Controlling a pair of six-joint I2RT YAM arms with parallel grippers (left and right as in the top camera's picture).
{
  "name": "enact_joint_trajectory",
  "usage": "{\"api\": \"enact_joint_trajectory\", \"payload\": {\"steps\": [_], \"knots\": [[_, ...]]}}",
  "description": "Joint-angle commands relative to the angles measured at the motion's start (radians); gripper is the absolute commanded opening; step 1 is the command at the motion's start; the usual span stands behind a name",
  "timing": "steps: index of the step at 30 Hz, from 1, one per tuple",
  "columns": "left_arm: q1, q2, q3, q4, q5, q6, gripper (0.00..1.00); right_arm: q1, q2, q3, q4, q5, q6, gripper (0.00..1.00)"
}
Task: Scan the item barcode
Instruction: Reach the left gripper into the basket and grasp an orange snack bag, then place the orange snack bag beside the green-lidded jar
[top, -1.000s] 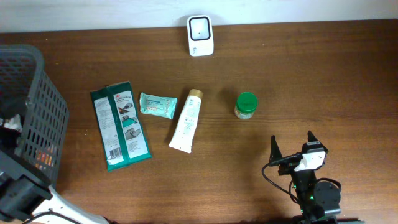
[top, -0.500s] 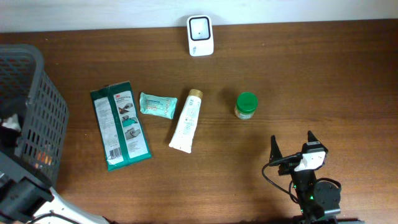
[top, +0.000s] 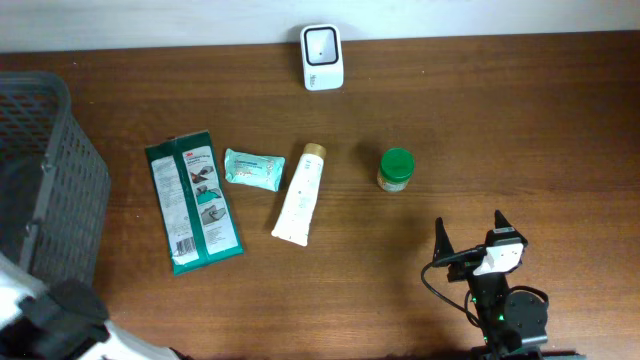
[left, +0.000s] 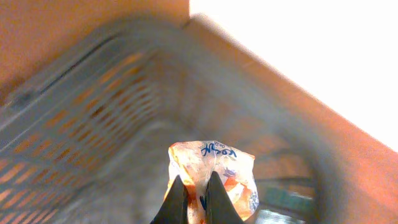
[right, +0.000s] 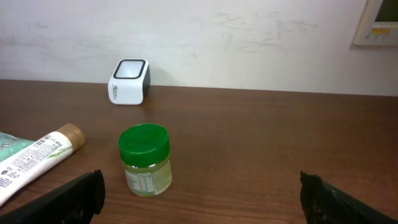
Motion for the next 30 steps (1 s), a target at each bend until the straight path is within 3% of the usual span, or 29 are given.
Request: {"api": "enact_joint_trajectory", "payload": {"steps": [1, 10, 15, 26, 30], "knots": [[-0.166, -0.035, 0.011, -0.025, 0.085, -0.063, 0.00, 0.009, -0.007, -0.007, -0.004, 0.008, -0.006, 0.98], [-0.679, 0.016, 0.010, -0.113, 0.032, -0.066, 0.00, 0.009, -0.006, -0.007, -0.004, 0.008, -0.006, 0.98], [-0.894, 0.135, 0.008, -0.135, 0.002, -0.066, 0.00, 0.009, -0.006, -0.007, -0.004, 0.008, -0.006, 0.98], [-1.190, 0.453, 0.008, -0.145, 0.048, -0.117, 0.00, 0.009, -0.006, -0.007, -0.004, 0.008, -0.006, 0.98], [-1.231, 0.518, 0.008, -0.131, 0.047, -0.219, 0.00, 0.009, -0.006, -0.007, -0.004, 0.008, -0.006, 0.98]]}}
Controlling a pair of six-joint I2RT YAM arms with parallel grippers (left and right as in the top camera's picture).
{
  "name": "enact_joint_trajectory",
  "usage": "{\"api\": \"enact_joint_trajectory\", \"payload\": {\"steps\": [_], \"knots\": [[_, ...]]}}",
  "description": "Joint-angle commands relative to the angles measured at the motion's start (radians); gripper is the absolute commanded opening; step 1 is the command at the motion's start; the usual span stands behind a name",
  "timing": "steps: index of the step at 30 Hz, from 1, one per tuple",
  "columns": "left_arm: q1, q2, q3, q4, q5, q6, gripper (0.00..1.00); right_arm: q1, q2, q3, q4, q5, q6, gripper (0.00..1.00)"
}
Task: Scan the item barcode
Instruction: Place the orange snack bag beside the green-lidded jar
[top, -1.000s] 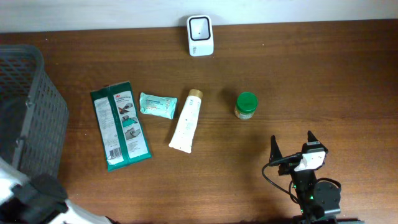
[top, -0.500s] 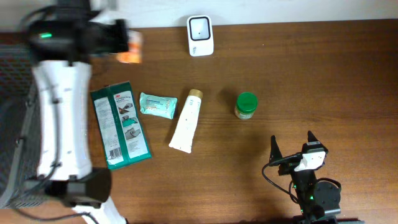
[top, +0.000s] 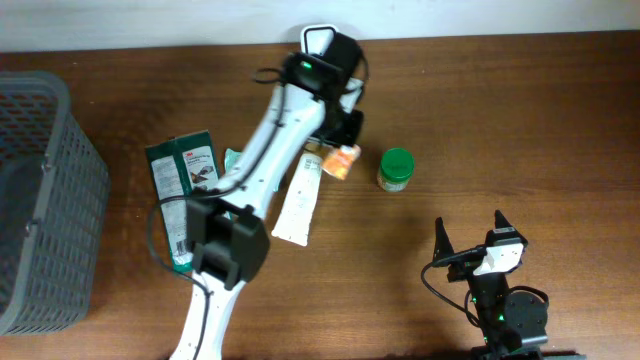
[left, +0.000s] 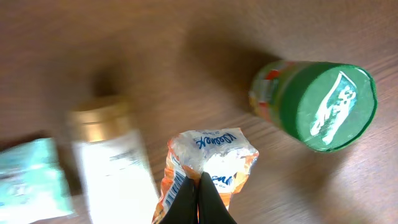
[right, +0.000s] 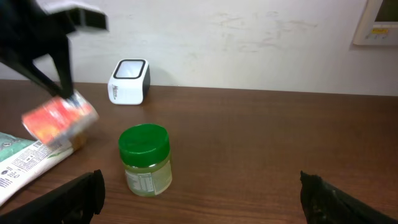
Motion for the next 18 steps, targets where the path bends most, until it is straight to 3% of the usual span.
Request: {"api": "enact_joint_trajectory", "payload": {"steps": [1, 10, 15, 18], "knots": [[-0.026, 0.053, 0.001, 0.012, 0.011, -0.119, 0.00, 0.009, -0.007, -0.007, -0.004, 0.008, -0.007, 0.98], [-0.031, 0.142, 0.001, 0.020, 0.086, -0.171, 0.02, 0.009, -0.007, -0.007, -0.004, 0.008, -0.007, 0.98], [-0.029, 0.143, 0.006, 0.031, 0.067, -0.163, 0.44, 0.009, -0.007, -0.007, -0.004, 0.008, -0.007, 0.98], [-0.016, 0.138, 0.018, 0.024, 0.067, -0.140, 0.50, 0.009, -0.006, -0.007, -0.004, 0.008, -0.007, 0.98]]}}
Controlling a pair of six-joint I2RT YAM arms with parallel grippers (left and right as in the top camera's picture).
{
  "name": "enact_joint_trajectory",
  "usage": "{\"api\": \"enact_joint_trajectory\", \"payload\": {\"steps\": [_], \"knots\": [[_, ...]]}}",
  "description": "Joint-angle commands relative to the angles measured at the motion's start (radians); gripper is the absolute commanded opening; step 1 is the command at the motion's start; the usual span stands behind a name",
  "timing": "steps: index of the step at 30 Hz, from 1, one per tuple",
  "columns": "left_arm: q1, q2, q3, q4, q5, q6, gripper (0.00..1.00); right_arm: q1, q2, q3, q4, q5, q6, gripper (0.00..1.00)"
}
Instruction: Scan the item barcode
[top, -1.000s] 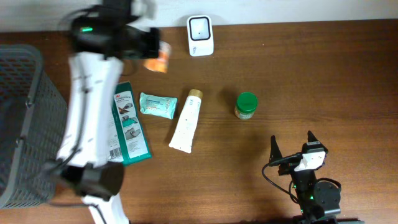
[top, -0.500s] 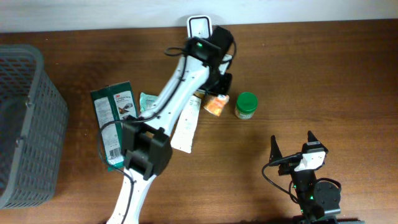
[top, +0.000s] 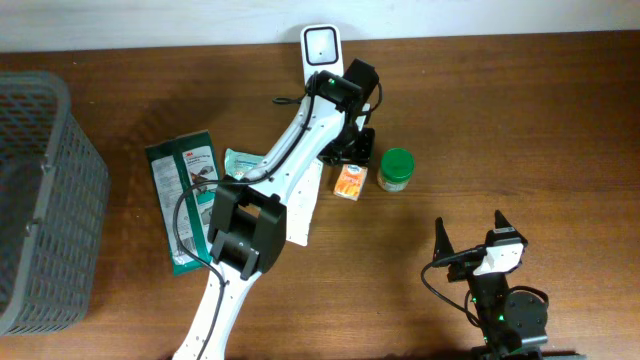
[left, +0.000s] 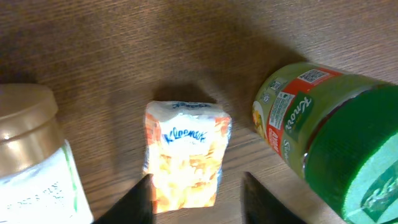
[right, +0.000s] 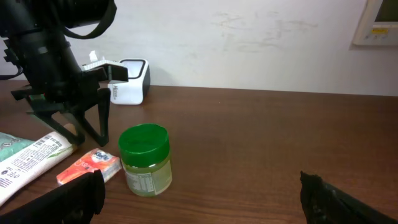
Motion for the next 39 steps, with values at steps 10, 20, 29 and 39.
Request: {"api": "enact_joint_trajectory", "payload": {"steps": [10, 20, 29, 39], "knots": [[0.167, -0.127, 0.332, -0.128, -0.099, 0.224, 0.66, 0.009, -0.007, -0.007, -0.004, 0.008, -0.006, 0.98], [0.413, -0.216, 0.401, -0.125, -0.083, 0.296, 0.82, 0.009, -0.006, -0.007, -0.004, 0.008, -0.006, 0.98], [0.555, -0.216, 0.401, -0.107, 0.117, 0.476, 0.90, 0.009, -0.007, -0.007, -0.002, 0.008, -0.006, 0.98], [0.653, -0.216, 0.401, -0.113, 0.198, 0.557, 0.98, 0.009, 0.001, 0.018, -0.004, -0.150, 0.002, 0.98]]}}
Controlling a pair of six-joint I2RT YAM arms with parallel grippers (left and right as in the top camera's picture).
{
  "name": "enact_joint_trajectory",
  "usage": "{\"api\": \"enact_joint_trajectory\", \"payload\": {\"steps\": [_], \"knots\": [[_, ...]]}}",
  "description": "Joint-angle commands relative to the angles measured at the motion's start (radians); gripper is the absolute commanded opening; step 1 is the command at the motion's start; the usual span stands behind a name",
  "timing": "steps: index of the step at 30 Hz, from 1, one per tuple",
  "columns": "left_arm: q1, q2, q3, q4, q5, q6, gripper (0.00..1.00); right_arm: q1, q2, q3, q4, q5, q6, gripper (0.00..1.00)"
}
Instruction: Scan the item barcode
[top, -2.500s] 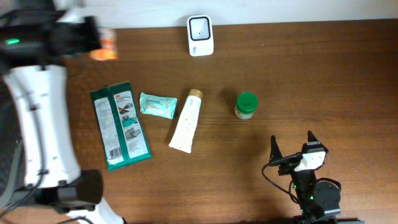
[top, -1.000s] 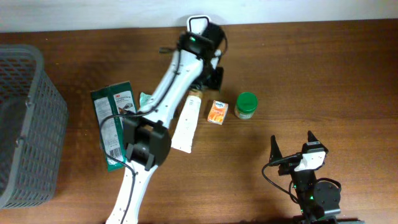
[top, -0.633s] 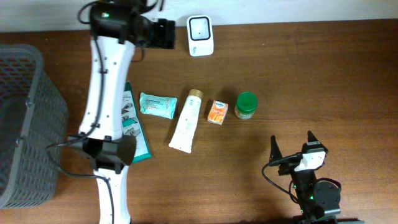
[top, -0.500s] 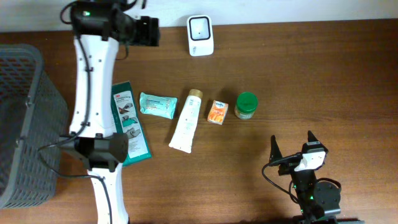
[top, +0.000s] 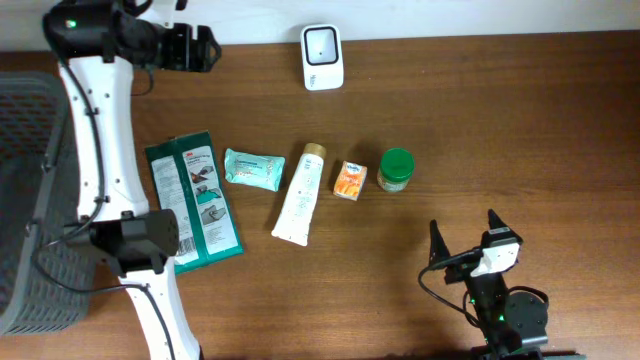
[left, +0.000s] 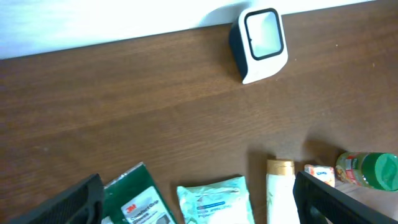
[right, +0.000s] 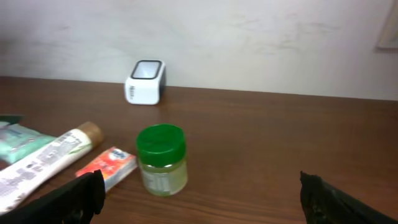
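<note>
The white barcode scanner (top: 322, 45) stands at the table's back edge, window up, also seen from the left wrist as the scanner (left: 261, 42). An orange Kleenex tissue pack (top: 350, 180) lies flat between a white tube (top: 300, 195) and a green-lidded jar (top: 396, 168). My left gripper (top: 208, 48) hangs open and empty at the back left, high above the table. At the front right my right gripper (top: 463, 225) stands open, facing the jar (right: 161, 158) and the orange pack (right: 107, 168).
A green 3M wipes pack (top: 192, 202) and a teal tissue pack (top: 253, 168) lie left of the tube. A grey mesh basket (top: 40, 200) fills the left edge. The left arm's white links run down the left side.
My left gripper was open low over the orange pack beside the jar; it is now far back at the left corner, high up. The pack lies where it was. The right wrist view has shifted slightly.
First my left gripper was shut on the orange pack over the basket. Then it held the pack between the tube and the jar, near the scanner. Then it stood open with the pack lying on the table, and now it is away at the back left.
</note>
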Motion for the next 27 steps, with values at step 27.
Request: {"api": "enact_joint_trajectory", "payload": {"steps": [27], "knots": [[0.027, -0.010, 0.008, -0.001, 0.045, 0.043, 0.99, 0.009, 1.187, 1.349, -0.967, -0.204, 0.001, 0.98]]}}
